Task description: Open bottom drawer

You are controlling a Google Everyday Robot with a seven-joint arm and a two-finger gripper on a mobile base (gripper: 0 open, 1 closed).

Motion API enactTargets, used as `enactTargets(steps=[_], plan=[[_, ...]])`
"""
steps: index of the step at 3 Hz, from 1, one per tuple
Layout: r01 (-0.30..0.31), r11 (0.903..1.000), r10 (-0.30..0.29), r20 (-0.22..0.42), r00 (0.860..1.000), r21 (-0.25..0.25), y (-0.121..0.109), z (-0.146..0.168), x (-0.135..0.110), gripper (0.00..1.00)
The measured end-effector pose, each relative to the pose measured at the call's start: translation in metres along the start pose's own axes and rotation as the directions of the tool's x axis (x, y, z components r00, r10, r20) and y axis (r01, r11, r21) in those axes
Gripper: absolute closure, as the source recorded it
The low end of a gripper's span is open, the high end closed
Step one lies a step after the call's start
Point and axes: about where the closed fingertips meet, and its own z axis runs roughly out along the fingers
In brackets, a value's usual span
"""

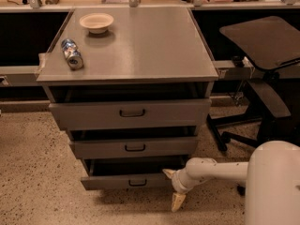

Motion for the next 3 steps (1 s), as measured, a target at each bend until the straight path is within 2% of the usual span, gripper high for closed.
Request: enactTargets(steps=[1,3], plan=[[-0.016,0.9998,0.016,-0.015,1.0,0.012,-0.012,0.009,0.023,0.0],[-0.043,0.9987,0.044,-0.043,0.998,0.028,-0.034,0.027,0.052,0.0]])
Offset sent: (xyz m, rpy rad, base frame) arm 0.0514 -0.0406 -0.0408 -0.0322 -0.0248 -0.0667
